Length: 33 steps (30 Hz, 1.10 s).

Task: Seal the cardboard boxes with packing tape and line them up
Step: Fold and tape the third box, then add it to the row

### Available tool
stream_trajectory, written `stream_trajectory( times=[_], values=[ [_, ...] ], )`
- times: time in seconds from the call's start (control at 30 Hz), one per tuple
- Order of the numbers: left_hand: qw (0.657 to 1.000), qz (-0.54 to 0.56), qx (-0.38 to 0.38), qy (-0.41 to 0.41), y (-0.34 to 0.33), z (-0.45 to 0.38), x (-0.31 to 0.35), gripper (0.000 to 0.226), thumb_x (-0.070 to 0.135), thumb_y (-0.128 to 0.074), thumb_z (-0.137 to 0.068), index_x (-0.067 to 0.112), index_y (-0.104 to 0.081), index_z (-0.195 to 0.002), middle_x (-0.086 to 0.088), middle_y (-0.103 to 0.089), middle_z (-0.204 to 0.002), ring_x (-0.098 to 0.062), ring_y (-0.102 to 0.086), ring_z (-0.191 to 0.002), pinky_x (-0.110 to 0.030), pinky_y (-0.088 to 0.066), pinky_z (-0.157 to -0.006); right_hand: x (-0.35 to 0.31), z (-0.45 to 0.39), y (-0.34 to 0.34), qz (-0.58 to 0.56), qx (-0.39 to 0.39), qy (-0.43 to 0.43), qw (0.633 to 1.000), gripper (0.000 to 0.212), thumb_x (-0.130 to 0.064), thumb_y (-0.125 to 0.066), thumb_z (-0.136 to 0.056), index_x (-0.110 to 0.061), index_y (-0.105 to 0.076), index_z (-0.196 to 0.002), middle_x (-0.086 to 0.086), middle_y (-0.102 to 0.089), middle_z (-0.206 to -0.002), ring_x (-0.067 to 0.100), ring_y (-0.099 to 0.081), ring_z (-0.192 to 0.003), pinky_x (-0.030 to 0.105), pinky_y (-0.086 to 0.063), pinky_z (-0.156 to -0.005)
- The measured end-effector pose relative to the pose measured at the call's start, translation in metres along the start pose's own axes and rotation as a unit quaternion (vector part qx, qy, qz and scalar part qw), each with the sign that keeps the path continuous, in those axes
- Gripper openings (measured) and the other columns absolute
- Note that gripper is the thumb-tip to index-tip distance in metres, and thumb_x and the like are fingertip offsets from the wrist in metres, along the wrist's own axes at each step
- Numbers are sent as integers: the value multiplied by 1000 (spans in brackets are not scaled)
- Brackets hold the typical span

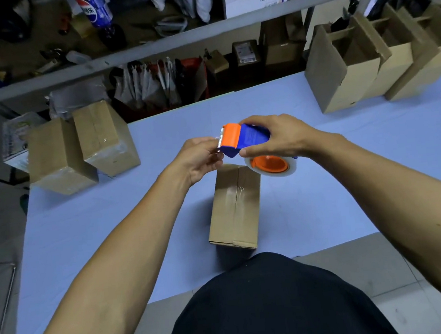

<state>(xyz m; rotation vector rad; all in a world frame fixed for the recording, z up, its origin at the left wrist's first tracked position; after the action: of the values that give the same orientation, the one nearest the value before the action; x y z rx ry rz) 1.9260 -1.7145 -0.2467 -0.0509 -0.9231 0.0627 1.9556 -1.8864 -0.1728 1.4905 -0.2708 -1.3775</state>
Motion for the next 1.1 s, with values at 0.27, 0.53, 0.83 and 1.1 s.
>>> stream_trajectory(
  times=[0.27,0.53,0.83,1.1],
  values=[
    [988,-72,127,-48,39,-6,-8,10,12,-69,-90,5,-72,-83,-6,-63,-69,-11,-52,-53,-21,-49,-49,25,22,-11,139,-12,9,990,65,-59,-58,-68,-40,-43,-129,-7,-66,-106,22,-55,-83,30,-39,-65],
    [971,-181,110,-113,38,-12,-21,22,23,-68,-93,18,-72,-72,5,-71,-73,-1,-46,-47,-19,-40,-48,55,41,-19,129,14,-39,991,54,-56,-63,-76,-41,-43,-123,-10,-66,-104,22,-59,-87,34,-48,-70],
    [970,-167,143,-101,40,-16,-39,18,26,-67,-94,18,-73,-79,5,-69,-73,-7,-54,-62,-17,-44,-45,58,38,-32,130,8,-35,991,54,-55,-62,-78,-39,-42,-126,-8,-66,-108,23,-60,-90,36,-51,-74],
    [964,-160,183,-108,38,-19,-51,23,27,-65,-94,20,-70,-73,7,-69,-75,-12,-59,-68,-30,-55,-57,65,36,-39,130,8,-51,990,54,-52,-62,-80,-37,-43,-128,-6,-67,-105,23,-59,-88,35,-51,-72]
  ],
)
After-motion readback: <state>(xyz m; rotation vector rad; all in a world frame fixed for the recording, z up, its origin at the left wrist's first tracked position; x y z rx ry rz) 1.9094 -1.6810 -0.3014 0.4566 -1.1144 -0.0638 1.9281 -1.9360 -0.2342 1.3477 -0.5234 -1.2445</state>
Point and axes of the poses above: each hand's wrist, its own z-axis away from the middle knuckle, its own y-axis out of the back of the hand, x = y × z, the point moved 9 cm from there along -z, towards the middle knuckle
